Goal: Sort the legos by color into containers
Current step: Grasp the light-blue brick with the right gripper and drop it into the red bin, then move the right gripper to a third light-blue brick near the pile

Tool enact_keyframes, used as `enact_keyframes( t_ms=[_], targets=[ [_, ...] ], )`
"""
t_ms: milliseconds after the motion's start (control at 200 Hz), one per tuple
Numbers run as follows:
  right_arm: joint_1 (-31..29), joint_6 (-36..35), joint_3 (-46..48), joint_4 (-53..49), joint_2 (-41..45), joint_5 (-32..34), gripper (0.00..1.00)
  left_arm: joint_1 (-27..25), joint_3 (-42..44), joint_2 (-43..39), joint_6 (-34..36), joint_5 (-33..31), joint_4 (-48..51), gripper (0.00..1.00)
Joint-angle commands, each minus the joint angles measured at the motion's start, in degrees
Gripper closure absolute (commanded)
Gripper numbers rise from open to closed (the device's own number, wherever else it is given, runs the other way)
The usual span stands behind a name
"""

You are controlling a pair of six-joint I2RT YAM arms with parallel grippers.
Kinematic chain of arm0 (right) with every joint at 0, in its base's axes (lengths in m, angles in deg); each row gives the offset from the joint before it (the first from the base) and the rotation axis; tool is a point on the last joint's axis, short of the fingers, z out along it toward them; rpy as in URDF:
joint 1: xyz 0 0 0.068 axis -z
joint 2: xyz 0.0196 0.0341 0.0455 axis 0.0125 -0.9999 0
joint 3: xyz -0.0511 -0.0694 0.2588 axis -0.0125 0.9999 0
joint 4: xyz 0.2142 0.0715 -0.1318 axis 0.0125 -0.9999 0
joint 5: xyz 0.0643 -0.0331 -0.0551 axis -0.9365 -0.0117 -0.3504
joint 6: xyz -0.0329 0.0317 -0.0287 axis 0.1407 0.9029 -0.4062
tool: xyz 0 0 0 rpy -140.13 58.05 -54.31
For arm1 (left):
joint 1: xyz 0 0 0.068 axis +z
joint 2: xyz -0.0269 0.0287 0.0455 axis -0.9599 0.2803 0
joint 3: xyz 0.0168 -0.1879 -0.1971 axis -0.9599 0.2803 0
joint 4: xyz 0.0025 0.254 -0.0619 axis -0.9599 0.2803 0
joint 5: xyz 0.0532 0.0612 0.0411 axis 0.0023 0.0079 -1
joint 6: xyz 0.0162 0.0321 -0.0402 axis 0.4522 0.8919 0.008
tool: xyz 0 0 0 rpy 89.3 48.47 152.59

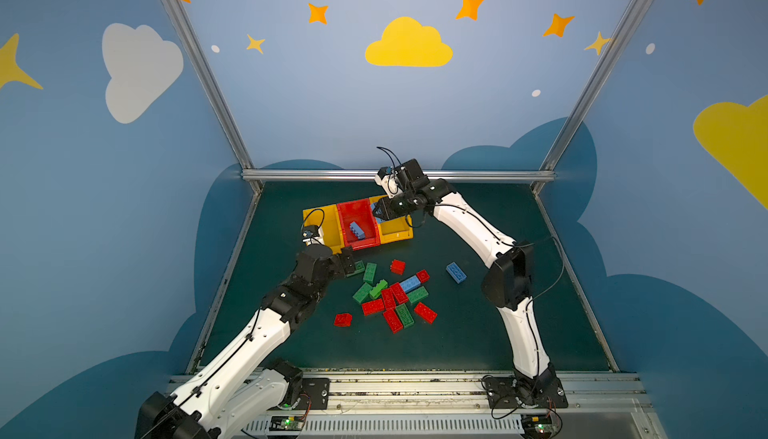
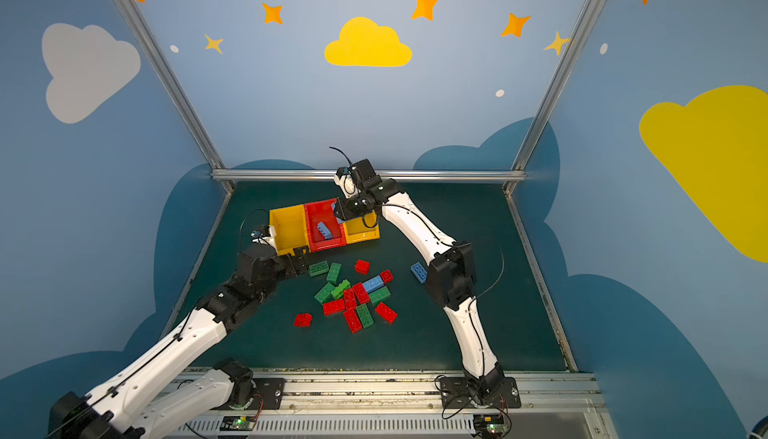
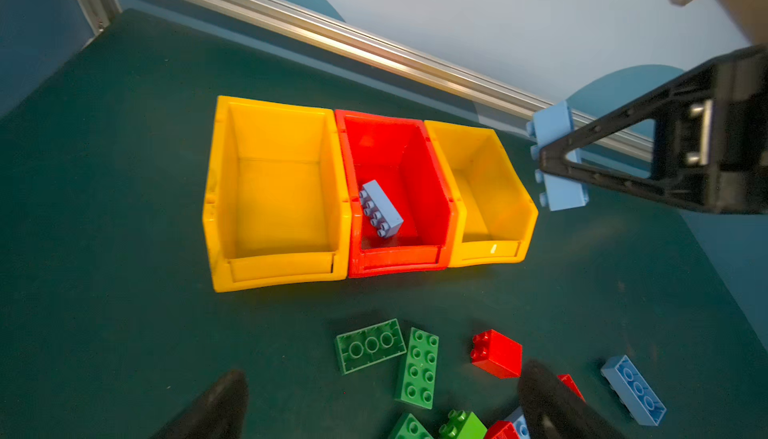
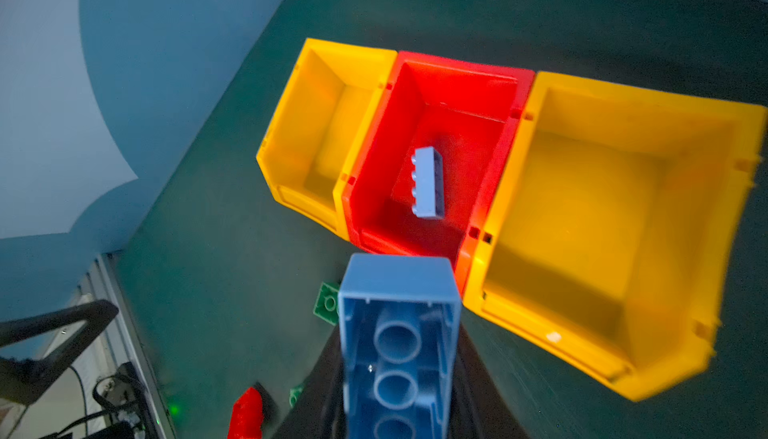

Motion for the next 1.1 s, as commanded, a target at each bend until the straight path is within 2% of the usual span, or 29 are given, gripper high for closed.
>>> enact_keyframes(
  t_ms=[0,115,280,340,395,435,516,626,771,996,1091],
  targets=[
    [-0.21,3.78,-1.49,10.05,-5.16,-5.99,0.80,0.36,0.14,-3.83,-0.33,-2.96,5.01,0.00],
    [-0.96,3.00,-6.28,11.65,-10.05,-6.38,0.80,0.57,0.57,-8.11,-0.65,-4.64,8.49,0.00],
    [-1.58,1.62,-12.37,11.42,-15.20,-4.65,0.77,0.65,2.93,-12.96,-2.16,-6.31,8.39,0.00],
    [-1.58,1.65,-13.66,11.06,-16.33,-3.68,0.66,0.75,2.95,-13.69,-2.62,-6.69,8.93,0.00],
    [-1.47,1.65,-13.73,11.03,-16.31,-3.27,0.44,0.75,2.71,-13.78,-2.83,-6.83,9.29,0.00],
    [-1.40,1.55,-13.60,11.10,-15.87,-3.41,0.33,0.88,2.57,-13.41,-2.84,-6.88,9.39,0.00],
    [-1.32,0.85,-13.00,10.82,-14.22,-3.68,0.27,0.83,2.29,-12.14,-2.83,-6.55,8.63,0.00],
    [-1.23,-1.07,-10.15,9.82,-9.75,-3.79,0.25,0.82,2.49,-9.03,-3.14,-5.03,4.84,0.00],
    [-0.22,-4.40,-1.36,7.92,-0.07,-2.42,0.24,0.83,2.65,-3.43,-2.88,0.38,-2.75,0.00],
    [4.16,-6.91,27.54,10.54,20.47,4.57,0.19,0.60,-3.78,10.87,1.38,13.84,-11.35,0.00],
    [7.31,-6.54,37.37,8.27,27.38,6.61,0.19,-1.37,-7.17,17.16,2.10,17.34,-14.05,0.00]
  ],
)
